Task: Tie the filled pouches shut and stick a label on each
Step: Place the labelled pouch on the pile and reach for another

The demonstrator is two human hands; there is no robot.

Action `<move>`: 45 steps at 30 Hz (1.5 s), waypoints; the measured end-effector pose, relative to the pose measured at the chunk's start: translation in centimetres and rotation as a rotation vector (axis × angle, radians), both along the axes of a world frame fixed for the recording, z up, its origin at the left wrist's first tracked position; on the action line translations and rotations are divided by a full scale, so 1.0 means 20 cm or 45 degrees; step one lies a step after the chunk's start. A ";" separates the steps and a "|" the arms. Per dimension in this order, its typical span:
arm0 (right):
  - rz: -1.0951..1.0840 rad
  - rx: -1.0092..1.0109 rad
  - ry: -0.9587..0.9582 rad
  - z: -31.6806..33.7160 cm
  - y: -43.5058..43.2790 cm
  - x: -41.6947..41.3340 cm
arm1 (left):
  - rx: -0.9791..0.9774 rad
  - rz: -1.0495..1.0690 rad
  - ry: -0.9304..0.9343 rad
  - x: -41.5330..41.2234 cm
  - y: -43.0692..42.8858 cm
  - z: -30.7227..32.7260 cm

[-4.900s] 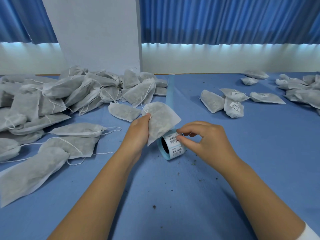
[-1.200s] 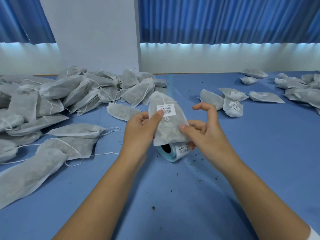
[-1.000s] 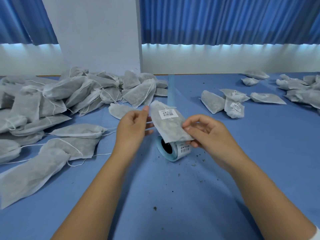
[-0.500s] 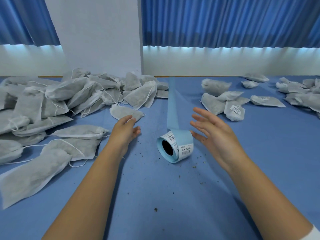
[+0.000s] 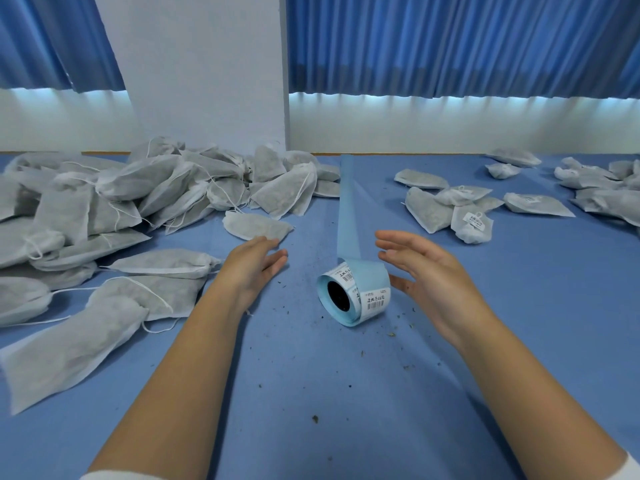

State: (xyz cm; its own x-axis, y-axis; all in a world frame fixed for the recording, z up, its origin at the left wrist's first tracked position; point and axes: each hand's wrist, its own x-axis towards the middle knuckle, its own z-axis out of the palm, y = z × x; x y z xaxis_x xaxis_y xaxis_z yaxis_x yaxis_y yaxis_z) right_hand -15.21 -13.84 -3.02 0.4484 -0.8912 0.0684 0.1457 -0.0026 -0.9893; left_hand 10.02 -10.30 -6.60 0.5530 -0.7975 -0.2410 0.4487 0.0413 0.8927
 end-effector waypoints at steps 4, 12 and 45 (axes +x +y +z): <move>0.007 -0.010 0.042 0.00 0.00 0.00 | -0.013 -0.002 0.008 0.00 0.01 0.00; -0.016 0.007 0.055 -0.01 -0.01 0.00 | 0.369 0.172 -0.755 -0.03 0.04 0.01; 0.050 -0.509 0.207 0.04 0.11 0.00 | -0.159 -0.590 -0.990 -0.24 0.29 0.32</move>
State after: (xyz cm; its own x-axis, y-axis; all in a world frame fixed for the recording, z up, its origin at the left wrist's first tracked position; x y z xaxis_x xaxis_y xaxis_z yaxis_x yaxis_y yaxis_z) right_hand -15.30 -11.69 -2.19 0.5148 -0.7911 0.3304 -0.0047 -0.3881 -0.9216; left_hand 5.18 -4.51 -0.24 0.1414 -0.9754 0.1689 -0.2818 0.1239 0.9514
